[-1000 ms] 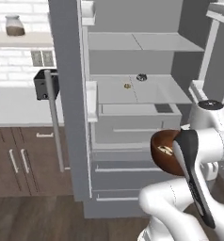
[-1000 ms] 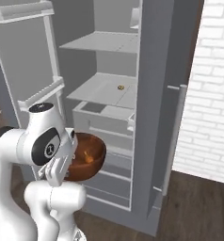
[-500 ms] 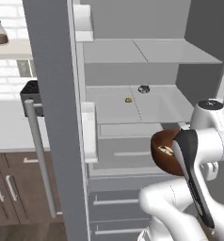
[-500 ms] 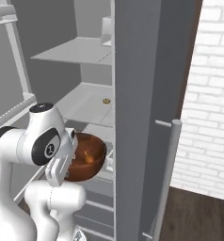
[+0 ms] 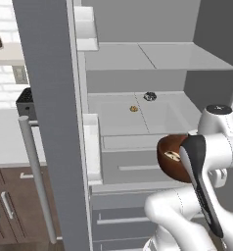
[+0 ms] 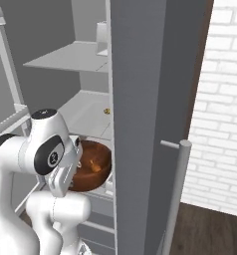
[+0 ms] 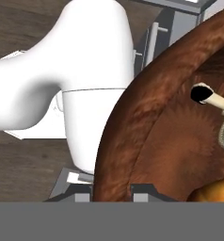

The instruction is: Pick the chicken drumstick and mushroom from their plates and place them in the bowl. Then put the bowl in the fridge.

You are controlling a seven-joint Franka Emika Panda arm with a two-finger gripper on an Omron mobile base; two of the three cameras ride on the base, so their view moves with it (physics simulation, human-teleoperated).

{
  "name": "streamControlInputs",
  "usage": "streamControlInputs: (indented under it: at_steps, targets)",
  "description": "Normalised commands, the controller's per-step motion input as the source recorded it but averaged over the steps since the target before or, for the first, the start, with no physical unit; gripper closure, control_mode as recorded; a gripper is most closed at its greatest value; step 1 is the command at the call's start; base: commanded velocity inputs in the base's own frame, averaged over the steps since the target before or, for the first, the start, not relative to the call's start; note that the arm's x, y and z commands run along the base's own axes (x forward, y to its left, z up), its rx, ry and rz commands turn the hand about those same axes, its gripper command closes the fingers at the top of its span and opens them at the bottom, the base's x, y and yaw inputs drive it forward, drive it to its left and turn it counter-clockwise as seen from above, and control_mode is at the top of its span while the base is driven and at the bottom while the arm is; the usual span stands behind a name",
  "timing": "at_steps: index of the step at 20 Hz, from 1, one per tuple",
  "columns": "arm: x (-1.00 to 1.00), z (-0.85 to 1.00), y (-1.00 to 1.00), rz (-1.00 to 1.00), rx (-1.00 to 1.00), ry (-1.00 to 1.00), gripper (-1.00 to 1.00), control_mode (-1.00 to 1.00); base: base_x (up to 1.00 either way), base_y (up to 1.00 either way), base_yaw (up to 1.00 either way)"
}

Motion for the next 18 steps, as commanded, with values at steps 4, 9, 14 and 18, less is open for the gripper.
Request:
streamControlInputs:
  at_steps: [4,9,14,18]
  targets:
    - [0.02,0.04,0.0,0.0,0.0,-0.02,1.0,-1.0,0.0,0.0,0.0]
    - [-0.18,0.61,0.01,0.0,0.0,-0.22,1.0,-1.0,0.0,0.0,0.0]
    - [0.31,0.56,0.31,0.0,-0.01,-0.14,1.0,-1.0,0.0,0.0,0.0]
    - [1.0,0.04,0.17,0.0,0.0,0.0,1.0,-1.0,0.0,0.0,0.0]
